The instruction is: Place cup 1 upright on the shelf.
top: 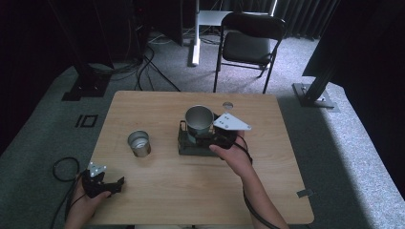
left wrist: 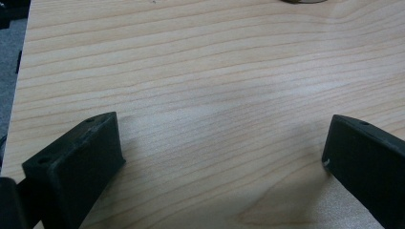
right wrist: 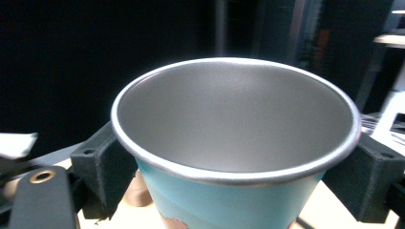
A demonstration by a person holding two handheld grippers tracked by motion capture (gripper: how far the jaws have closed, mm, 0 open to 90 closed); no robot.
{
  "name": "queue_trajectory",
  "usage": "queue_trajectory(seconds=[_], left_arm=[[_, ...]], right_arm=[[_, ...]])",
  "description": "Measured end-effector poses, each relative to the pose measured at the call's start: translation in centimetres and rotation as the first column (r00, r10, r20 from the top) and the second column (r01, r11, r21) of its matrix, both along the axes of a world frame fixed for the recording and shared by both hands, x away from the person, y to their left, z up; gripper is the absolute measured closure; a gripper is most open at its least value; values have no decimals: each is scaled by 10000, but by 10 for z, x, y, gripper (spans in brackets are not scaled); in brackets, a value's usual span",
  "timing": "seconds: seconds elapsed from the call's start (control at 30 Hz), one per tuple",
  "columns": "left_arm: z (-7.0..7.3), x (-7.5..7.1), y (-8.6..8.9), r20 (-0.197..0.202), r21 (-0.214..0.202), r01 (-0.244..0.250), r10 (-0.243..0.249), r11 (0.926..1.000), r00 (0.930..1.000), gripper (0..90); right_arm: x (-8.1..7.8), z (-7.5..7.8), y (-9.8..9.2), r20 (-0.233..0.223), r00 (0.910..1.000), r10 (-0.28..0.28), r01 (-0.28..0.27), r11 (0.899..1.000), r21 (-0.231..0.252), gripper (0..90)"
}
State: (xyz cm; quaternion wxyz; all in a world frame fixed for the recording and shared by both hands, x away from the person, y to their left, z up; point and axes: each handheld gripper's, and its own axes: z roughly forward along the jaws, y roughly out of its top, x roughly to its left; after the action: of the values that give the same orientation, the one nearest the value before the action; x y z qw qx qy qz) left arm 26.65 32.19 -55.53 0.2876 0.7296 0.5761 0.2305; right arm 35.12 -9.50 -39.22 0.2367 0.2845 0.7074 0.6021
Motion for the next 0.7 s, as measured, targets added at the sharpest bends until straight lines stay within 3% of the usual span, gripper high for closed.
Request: queue_trajectory(seconds=[0.13,0.3,0.47,0.6,0.63,0.67,0.7], left_arm=[[0,0,0,11,-5,-3,3,10000,10000,4],[0,0,0,9,-3,-3,3,10000,10000,4],[0,0,0,8,-13,-9,9,10000,10000,4],[0,0,0,8,-9,-8,8,10000,10000,4],[0,0,0,8,-9,-8,8,10000,10000,4],[0,0,0,5,-1,2,-2,10000,10000,4],[0,0,0,5,1,2,-2,10000,10000,4]], right_arm=[[8,-1,-13,139,9907,-1354,1357,9905,-216,130],[16,-10,-25,-3,9716,-2365,2362,9705,-487,130],[21,-22,-32,-91,9445,-3285,3267,9416,-811,130],[25,-30,-36,-234,9215,-3876,3849,9198,-760,131],[25,-30,-36,-234,9215,-3876,3849,9198,-760,131],[26,-35,-38,-420,9100,-4125,4092,9098,-695,130],[27,-37,-39,-458,9061,-4207,4174,9063,-661,130]])
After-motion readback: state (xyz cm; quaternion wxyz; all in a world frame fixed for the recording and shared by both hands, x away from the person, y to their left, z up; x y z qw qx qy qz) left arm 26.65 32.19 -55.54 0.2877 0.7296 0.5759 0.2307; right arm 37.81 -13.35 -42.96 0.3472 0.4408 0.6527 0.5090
